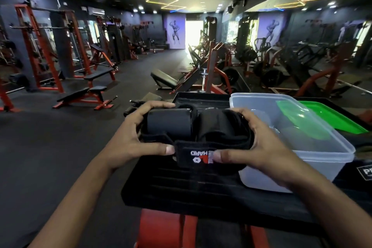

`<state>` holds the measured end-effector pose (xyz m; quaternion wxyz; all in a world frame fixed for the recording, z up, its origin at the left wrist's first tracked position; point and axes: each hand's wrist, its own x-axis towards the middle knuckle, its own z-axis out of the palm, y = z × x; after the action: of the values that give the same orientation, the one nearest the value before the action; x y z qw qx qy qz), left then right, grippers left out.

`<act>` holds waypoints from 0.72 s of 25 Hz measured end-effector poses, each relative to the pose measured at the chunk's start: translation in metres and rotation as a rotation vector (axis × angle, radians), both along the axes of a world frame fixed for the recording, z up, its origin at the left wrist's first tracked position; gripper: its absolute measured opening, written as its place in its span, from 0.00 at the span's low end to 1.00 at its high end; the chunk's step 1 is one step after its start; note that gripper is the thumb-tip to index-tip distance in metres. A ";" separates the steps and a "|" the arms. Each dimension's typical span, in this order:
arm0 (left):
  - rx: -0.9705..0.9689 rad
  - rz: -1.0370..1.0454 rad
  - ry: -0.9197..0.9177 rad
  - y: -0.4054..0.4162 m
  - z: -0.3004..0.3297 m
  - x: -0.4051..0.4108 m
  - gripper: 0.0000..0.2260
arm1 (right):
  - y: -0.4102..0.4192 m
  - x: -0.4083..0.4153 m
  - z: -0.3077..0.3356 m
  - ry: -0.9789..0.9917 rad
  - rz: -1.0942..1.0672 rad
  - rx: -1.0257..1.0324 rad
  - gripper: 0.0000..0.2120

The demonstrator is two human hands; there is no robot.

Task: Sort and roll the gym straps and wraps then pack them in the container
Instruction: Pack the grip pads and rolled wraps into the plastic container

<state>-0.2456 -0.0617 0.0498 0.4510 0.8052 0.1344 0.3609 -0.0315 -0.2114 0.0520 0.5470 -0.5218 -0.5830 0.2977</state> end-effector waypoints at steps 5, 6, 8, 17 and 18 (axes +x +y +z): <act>0.139 -0.013 0.000 0.007 0.049 0.089 0.36 | 0.001 0.078 0.051 -0.005 -0.114 0.036 0.38; 0.176 0.023 0.032 0.011 0.056 0.114 0.37 | 0.002 0.099 0.057 -0.023 -0.161 0.026 0.38; 0.281 0.123 0.152 0.018 0.066 0.164 0.38 | 0.005 0.140 0.061 -0.070 -0.251 0.001 0.38; 0.457 0.184 0.519 0.066 0.044 0.293 0.30 | 0.049 0.241 0.025 -0.211 -0.365 -0.167 0.35; 0.448 0.178 0.534 0.072 0.040 0.295 0.31 | 0.054 0.245 0.023 -0.230 -0.351 -0.166 0.34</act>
<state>0.0496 0.0099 0.0899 0.1790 0.9351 0.2345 0.1963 0.2139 -0.1579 0.0754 0.4757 -0.6890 -0.5151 0.1834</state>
